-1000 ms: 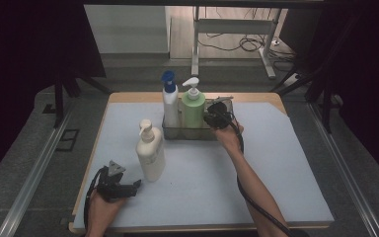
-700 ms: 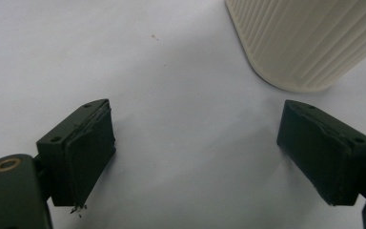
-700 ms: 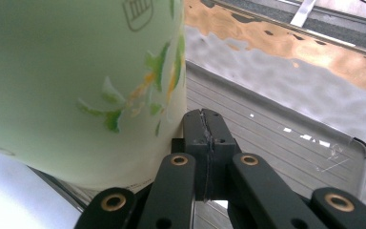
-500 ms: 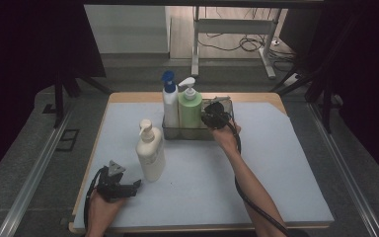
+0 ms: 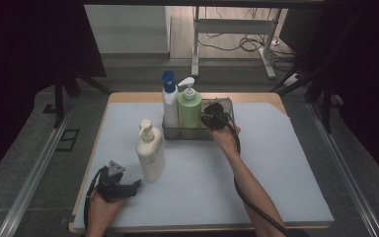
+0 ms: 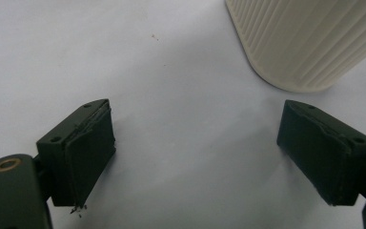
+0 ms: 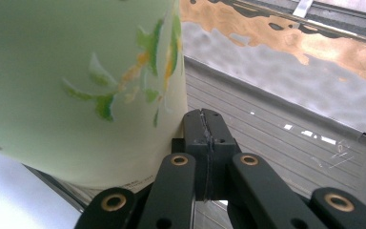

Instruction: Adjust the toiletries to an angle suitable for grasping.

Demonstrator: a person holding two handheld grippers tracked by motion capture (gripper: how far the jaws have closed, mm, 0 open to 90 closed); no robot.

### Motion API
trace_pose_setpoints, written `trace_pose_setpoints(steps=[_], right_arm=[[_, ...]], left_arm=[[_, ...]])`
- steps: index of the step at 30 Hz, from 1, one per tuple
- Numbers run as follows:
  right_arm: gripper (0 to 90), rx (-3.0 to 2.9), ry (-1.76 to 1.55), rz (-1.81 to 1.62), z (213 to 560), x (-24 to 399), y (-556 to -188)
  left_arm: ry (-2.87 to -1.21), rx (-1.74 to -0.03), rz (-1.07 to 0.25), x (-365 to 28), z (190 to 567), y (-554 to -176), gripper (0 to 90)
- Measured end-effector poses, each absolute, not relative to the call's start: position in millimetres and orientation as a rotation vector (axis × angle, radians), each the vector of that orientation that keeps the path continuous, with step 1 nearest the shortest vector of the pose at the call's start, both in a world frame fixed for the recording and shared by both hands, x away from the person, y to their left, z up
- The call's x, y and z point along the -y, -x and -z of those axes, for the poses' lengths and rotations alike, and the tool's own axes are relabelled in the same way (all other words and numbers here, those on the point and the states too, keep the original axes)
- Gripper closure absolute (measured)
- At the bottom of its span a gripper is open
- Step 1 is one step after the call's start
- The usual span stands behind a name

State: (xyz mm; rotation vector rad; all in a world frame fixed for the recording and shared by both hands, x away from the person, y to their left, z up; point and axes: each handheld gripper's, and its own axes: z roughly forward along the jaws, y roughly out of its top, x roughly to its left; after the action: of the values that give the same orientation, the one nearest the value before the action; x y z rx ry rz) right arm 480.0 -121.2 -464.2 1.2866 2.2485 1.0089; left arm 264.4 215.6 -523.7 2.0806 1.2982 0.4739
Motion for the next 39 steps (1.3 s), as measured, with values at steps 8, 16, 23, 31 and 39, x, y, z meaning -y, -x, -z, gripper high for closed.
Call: trace_pose_setpoints(steps=[8, 16, 23, 31, 39], right_arm=[[79.3, -2.255, -1.281, -0.973, 463, 125, -480], [64.6, -2.250, -1.260, -1.023, 453, 136, -474], [51.1, -2.286, -1.224, -1.058, 446, 145, -464], [40.7, -2.306, -1.164, -1.089, 438, 151, -449], [28.7, -2.317, -1.095, -1.135, 426, 160, -430]], left_arm=[[-2.080, -1.298, -0.474, -216, 524, -264, 12.3], [-2.080, -1.298, -0.475, -216, 524, -264, 12.3], [-2.080, -1.298, -0.474, -216, 524, -264, 12.3], [-2.080, -1.299, -0.473, -216, 524, -264, 12.3], [-2.080, -1.299, -0.473, -216, 524, -264, 12.2]])
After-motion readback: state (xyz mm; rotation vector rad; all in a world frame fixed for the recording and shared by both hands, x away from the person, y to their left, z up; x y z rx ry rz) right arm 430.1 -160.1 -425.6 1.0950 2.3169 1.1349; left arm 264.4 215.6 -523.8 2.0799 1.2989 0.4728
